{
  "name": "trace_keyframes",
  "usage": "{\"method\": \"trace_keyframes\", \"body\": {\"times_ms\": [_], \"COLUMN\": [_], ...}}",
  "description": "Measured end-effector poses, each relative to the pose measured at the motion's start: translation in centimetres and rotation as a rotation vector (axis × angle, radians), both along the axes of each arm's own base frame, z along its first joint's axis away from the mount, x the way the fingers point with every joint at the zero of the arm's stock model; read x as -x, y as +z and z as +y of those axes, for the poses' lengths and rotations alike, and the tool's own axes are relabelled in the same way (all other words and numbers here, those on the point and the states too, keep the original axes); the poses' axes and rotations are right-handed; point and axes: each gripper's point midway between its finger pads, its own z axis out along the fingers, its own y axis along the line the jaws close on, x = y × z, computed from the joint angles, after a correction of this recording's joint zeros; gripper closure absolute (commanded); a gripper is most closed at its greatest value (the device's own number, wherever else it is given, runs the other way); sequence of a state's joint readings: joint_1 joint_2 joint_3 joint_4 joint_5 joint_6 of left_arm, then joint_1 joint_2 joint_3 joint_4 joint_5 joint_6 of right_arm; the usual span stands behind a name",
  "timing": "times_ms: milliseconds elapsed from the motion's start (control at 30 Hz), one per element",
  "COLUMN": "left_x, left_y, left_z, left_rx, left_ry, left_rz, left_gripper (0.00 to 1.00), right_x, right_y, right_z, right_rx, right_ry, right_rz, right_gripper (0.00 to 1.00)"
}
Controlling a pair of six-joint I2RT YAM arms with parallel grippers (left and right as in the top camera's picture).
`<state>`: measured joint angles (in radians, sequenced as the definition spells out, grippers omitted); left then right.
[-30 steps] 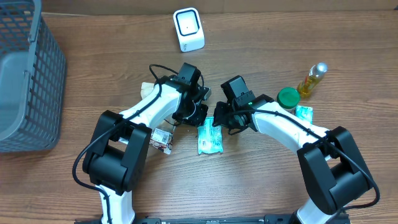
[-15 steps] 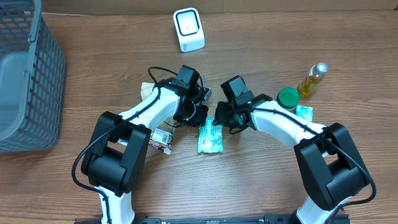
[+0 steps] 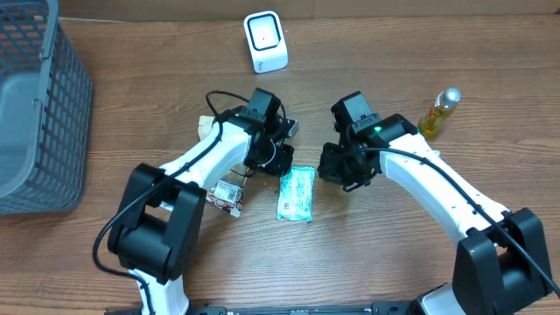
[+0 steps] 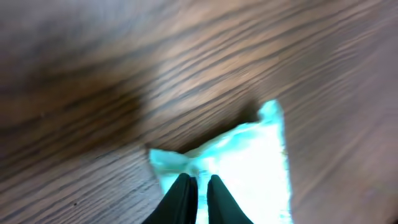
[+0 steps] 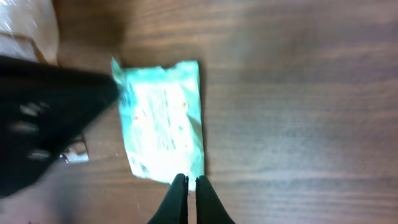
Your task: Scan the item barcode
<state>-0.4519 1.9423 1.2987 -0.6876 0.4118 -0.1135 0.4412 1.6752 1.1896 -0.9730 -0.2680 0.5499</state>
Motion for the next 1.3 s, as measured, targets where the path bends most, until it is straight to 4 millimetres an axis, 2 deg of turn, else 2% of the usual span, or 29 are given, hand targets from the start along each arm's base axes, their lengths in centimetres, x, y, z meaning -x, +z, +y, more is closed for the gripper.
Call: {"method": "trace_keyframes", "body": {"times_ms": [133,267,467,767,1000,1300], "left_x": [-0.5,-0.2,-0.2,1.0,0.7,1.5], "left_y": [1.5,1.9,2.5,0.0,-0.8,-1.9], "left_z": [-0.8,-1.4,-2.6,-3.9,-2.8,-0.5], "left_rx": [0.045,0.087,0.146,0.136,0.058,-0.071], "left_ry": [-0.008,-0.035,-0.06,-0.097,-0.071,0.009], "left_rz": [-0.027,-0.019,-0.026,0.027,0.016,0.074], "left_gripper": [0.91,0.85,0.88,0.89,0.93,0.96], "right_x": [1.5,3.0,3.6,5.9,6.0,6.1], "right_y": [-1.0,-1.9,-2.8,-4.6,-4.7,-5.0], "right_z": [0.2,0.3,1.2,1.9,3.8,5.4], "right_rx": [-0.005,0.0,-0.062,-0.121,-0.148,-0.11], "right_ry": [0.017,0.036,0.047,0.017,0.021,-0.013], "right_rz": [0.044,0.086,0.096,0.176,0.15,0.114], "right_gripper": [0.96,0.96,0.96,0.96,0.96,0.96]}}
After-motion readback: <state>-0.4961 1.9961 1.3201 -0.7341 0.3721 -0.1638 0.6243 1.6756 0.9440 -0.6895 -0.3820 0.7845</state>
